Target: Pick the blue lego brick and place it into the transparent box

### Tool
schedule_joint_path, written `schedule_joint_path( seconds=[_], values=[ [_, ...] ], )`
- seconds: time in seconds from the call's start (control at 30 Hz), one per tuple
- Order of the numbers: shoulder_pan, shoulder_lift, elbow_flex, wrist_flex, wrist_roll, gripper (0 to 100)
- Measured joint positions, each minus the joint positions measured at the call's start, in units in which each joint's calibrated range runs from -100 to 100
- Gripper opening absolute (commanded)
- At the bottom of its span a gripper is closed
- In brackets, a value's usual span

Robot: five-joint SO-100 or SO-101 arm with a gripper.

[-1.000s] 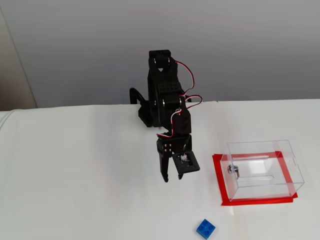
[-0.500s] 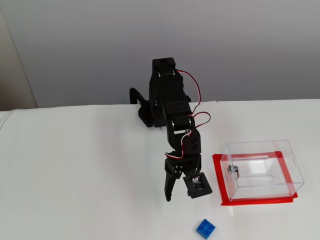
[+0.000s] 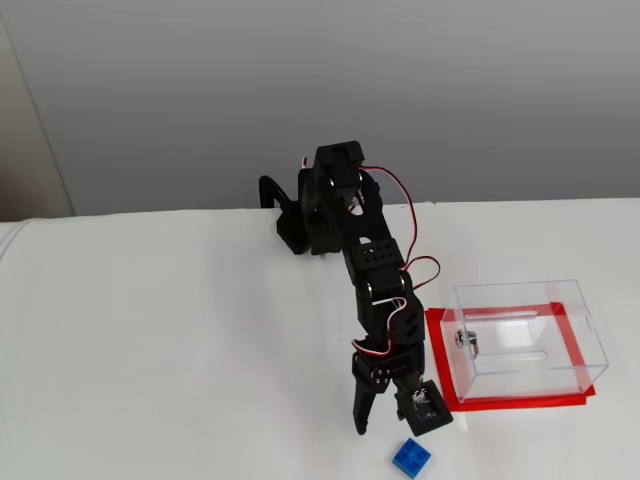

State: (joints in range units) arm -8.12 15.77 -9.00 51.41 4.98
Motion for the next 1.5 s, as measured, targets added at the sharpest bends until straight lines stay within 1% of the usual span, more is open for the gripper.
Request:
schedule_joint_path(
  seconds=[0.23,0.57,0.9,1.17,1.5],
  values=[
    [-2.24,3.81,-1.68,0.00,0.00,25],
    [-4.38,8.63,-8.56,0.00,0.00,25],
    [-4.38,13.02,-10.24,0.00,-1.27,25],
    [-4.49,19.45,-18.18,0.00,-1.32,25],
    [-4.38,22.24,-18.98,0.00,-1.32,25]
  ],
)
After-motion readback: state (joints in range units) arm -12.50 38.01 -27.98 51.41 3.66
